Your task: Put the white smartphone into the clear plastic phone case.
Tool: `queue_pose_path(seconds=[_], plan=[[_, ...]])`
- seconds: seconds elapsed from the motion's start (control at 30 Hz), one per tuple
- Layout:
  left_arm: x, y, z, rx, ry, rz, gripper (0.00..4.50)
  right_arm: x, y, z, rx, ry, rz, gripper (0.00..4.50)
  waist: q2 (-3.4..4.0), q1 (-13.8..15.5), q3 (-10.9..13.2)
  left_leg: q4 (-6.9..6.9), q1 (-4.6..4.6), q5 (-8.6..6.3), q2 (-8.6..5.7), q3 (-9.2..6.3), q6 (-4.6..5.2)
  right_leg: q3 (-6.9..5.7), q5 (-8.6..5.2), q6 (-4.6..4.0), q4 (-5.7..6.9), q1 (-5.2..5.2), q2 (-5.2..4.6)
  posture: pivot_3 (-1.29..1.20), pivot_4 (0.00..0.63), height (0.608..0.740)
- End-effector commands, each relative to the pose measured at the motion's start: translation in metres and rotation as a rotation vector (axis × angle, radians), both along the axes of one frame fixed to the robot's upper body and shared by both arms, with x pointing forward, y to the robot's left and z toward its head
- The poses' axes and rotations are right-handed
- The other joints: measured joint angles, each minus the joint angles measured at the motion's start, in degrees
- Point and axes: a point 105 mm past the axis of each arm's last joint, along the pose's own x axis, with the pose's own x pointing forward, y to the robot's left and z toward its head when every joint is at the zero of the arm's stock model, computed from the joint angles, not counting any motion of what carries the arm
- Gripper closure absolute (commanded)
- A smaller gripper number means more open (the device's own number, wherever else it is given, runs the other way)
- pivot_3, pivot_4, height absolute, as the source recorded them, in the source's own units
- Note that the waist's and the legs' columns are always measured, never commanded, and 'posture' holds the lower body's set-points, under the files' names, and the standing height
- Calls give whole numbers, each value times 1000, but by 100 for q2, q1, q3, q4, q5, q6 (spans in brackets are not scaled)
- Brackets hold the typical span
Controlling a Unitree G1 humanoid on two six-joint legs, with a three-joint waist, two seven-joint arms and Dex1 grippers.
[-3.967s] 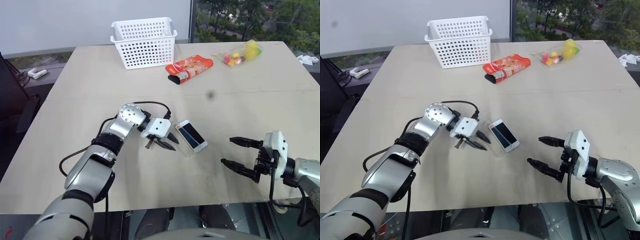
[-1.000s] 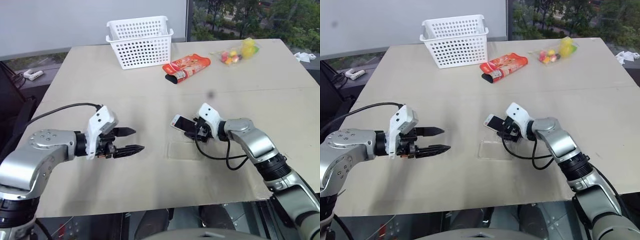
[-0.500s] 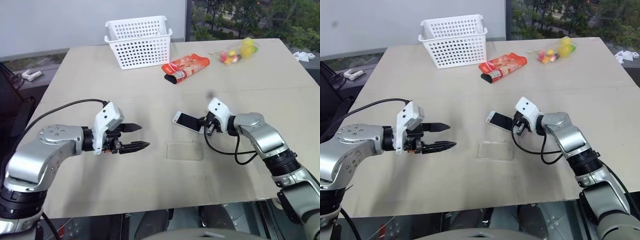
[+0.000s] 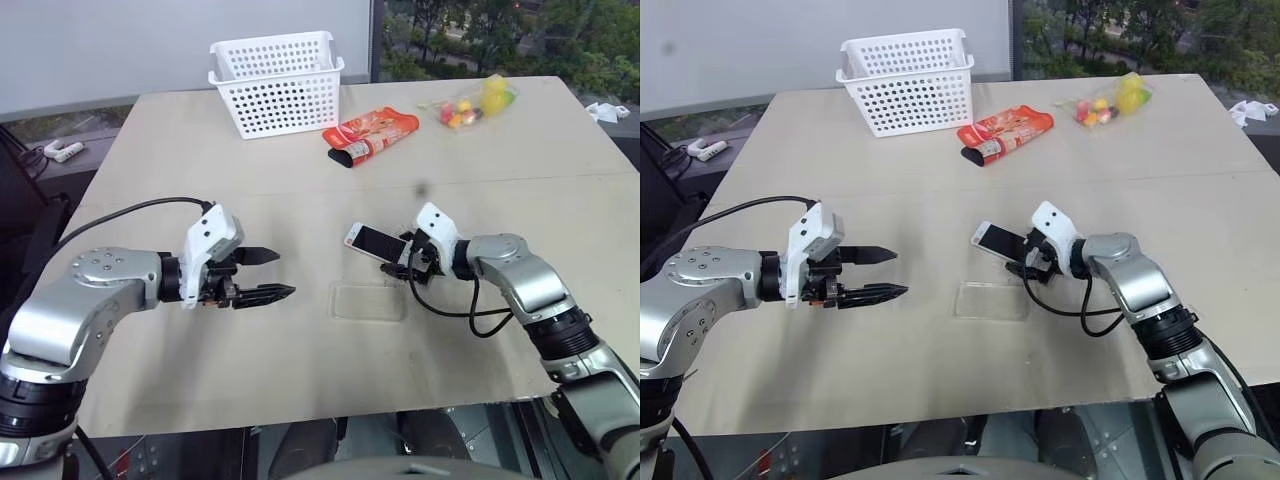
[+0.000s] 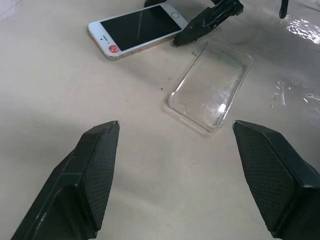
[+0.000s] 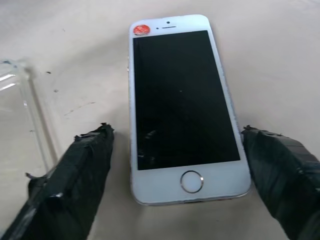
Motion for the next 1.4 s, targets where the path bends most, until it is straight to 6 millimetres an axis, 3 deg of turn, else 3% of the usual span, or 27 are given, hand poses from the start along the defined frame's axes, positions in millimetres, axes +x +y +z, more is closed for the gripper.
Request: queue_pose_path(seconds=[0.03, 0.13, 0.3, 0.5, 0.77, 1.0, 1.27, 1.4], plan=[[-1, 1, 11, 6, -50, -7, 766, -1, -5, -19, -39, 53, -34, 50, -1, -5, -1, 0, 1, 0, 0, 1, 0, 0, 0, 0, 0, 0, 0, 0, 150, 740], [1, 3, 13, 16, -78, 6, 766, 0, -8, -26, -76, 61, -26, 50, -3, -9, -3, 1, 5, 0, 1, 5, 0, 1, 0, 0, 2, 2, 1, 0, 150, 740], [9, 5, 21, 25, -156, 40, 766, 1, -11, -31, -99, 60, -19, 1556, -7, 1, -7, 1, 9, 0, 1, 5, 1, 0, 1, 0, 3, 5, 2, 0, 150, 740], [13, 0, 24, 10, -193, 49, 766, 1, -12, -30, -98, 55, -8, 1730, -13, -3, -14, 2, 15, 0, 2, 8, 1, -1, 1, 0, 3, 10, 4, 0, 150, 740], [16, -6, 28, -22, -209, 42, 766, 8, -10, -10, -28, 12, -6, 1730, -14, -2, -14, 2, 17, 0, 2, 8, 1, -2, 1, 0, 3, 11, 4, 0, 150, 740], [18, -7, 34, -25, -226, 44, 766, 7, -13, -23, -76, 25, -12, 1730, -13, 3, -14, 2, 16, 0, 2, 8, 1, -2, 1, 0, 3, 11, 4, 0, 150, 740], [18, -8, 36, -29, -233, 43, 766, 0, 0, 27, 77, -188, 146, 1730, -8, -3, -6, 2, 8, 0, 3, 10, 1, -2, 1, 0, 3, 2, 5, 0, 150, 740], [20, -13, 34, -39, -234, 29, 766, -7, -3, 40, 88, -232, 192, 1730, -8, 0, -4, -1, -15, 13, 2, 15, -22, 0, 1, 1, 2, -22, 3, 0, 150, 740]])
